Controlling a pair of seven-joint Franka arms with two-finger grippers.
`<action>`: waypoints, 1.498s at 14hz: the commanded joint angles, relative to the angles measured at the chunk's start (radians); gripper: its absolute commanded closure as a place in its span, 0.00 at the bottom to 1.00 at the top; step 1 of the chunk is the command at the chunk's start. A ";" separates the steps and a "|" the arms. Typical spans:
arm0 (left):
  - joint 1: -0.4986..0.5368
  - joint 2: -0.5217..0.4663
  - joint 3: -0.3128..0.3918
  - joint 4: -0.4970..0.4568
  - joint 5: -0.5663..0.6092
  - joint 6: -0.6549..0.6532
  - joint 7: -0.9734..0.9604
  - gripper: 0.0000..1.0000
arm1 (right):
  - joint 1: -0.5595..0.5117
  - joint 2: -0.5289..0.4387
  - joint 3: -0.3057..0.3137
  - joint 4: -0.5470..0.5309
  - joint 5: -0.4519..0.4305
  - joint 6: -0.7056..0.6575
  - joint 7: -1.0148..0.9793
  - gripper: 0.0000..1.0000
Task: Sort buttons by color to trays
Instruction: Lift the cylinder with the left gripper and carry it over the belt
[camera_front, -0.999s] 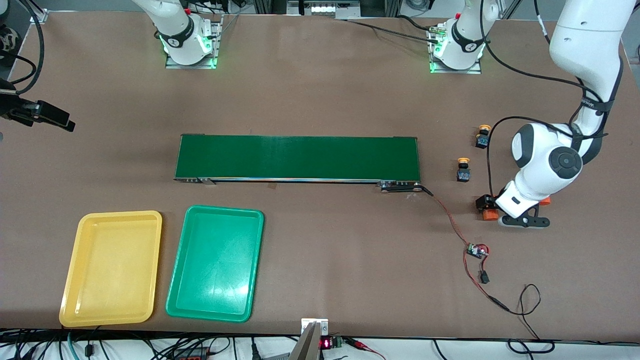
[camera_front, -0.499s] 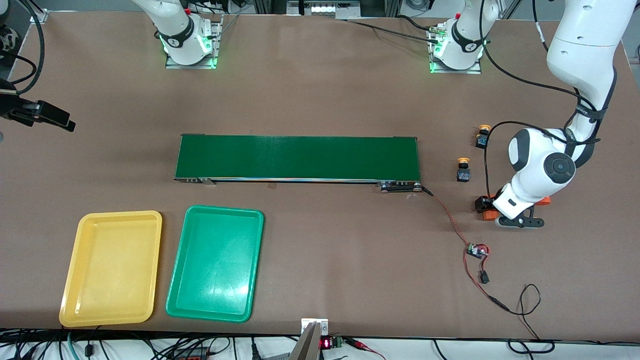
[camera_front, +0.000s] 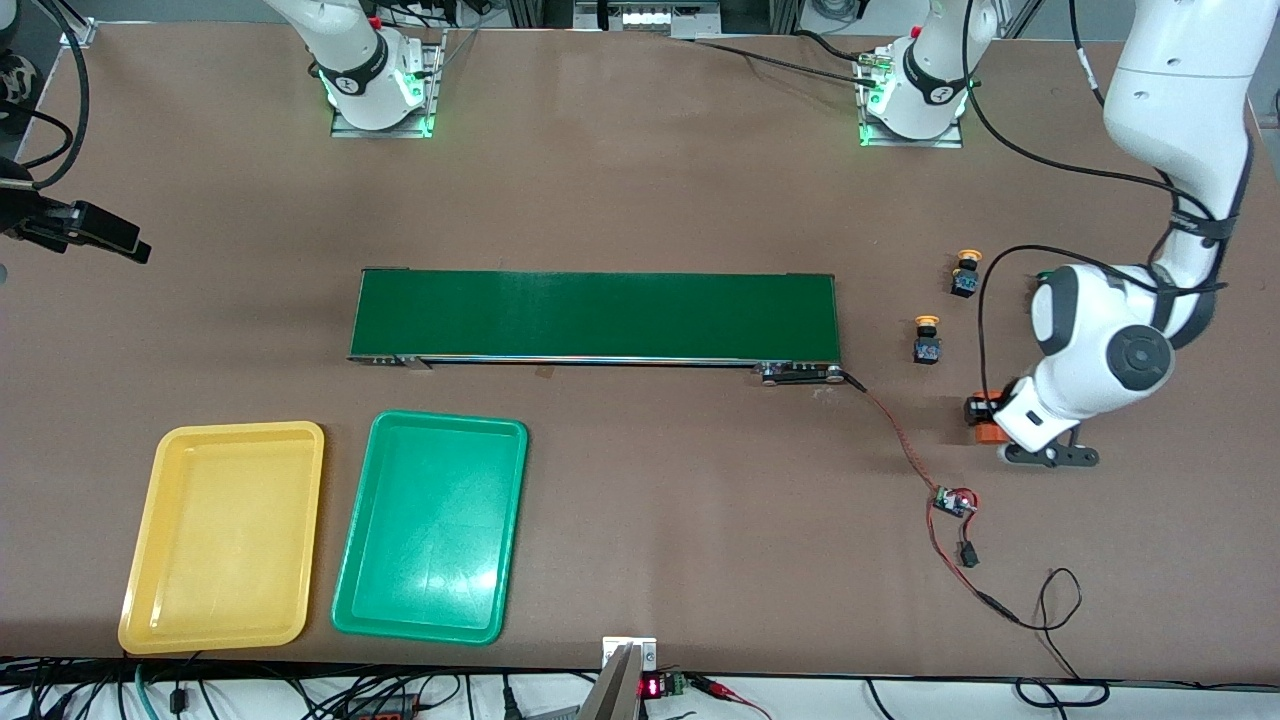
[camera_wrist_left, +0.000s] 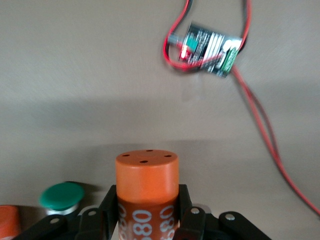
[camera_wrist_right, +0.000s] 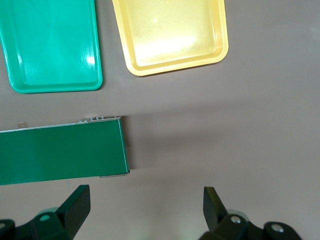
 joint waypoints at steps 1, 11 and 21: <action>-0.017 -0.029 -0.048 0.114 0.015 -0.190 0.045 0.90 | -0.006 0.002 0.004 0.007 0.015 -0.011 0.009 0.00; -0.020 -0.058 -0.384 0.122 0.004 -0.416 0.437 0.91 | -0.009 0.002 0.002 0.006 0.020 -0.011 0.009 0.00; 0.001 -0.104 -0.564 -0.119 0.007 -0.216 0.926 0.93 | -0.009 0.005 0.002 0.006 0.020 -0.011 0.008 0.00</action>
